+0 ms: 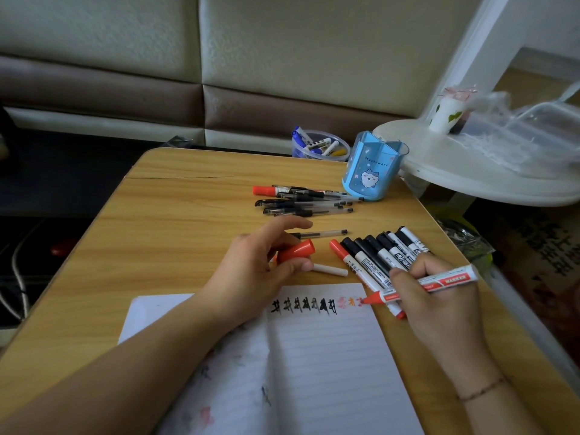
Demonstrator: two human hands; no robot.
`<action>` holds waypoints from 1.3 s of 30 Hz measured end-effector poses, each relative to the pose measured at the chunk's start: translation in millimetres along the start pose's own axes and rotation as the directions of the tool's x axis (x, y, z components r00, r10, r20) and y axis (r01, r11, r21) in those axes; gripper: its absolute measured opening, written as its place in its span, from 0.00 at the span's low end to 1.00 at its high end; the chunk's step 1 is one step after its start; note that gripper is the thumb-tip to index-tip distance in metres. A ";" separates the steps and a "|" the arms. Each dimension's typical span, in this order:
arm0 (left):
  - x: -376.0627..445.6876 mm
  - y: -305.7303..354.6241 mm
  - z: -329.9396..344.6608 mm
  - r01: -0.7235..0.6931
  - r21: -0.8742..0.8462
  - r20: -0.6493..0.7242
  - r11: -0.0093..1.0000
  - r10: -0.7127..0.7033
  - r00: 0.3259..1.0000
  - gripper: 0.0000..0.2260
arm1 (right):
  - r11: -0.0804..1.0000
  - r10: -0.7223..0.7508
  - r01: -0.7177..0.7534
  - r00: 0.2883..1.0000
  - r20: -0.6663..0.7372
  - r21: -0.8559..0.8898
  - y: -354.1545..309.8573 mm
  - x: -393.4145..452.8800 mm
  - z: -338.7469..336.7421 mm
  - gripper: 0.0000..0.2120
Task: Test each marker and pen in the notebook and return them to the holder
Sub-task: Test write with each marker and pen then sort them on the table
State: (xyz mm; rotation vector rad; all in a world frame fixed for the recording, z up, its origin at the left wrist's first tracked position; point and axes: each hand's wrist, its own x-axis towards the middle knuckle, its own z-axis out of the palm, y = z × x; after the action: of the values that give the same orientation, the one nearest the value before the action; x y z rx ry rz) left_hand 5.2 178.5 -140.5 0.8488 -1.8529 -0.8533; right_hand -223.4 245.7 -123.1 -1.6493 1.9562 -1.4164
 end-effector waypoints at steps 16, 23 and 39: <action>0.7 -0.9 -0.4 -0.080 0.100 -0.009 0.992 0.081 0.997 0.10 | 0.921 0.037 -0.024 0.999 -0.026 0.389 -17.2 -5.9 -0.5 0.11; 2.0 -2.9 -0.5 -0.066 0.091 -0.005 0.994 0.067 0.998 0.09 | 0.809 -0.152 -0.006 0.964 0.220 0.588 -15.3 -11.1 0.4 0.16; 0.8 -0.1 1.3 -0.230 0.119 0.060 0.966 0.224 0.973 0.09 | 0.801 -0.135 -0.120 0.918 0.373 0.586 -16.7 -10.7 3.9 0.16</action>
State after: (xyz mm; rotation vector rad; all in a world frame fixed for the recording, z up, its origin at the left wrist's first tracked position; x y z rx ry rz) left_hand 3.8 178.1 -140.7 0.6797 -2.0153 -0.6229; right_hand -206.3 254.3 -116.6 -1.4753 1.1091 -1.3671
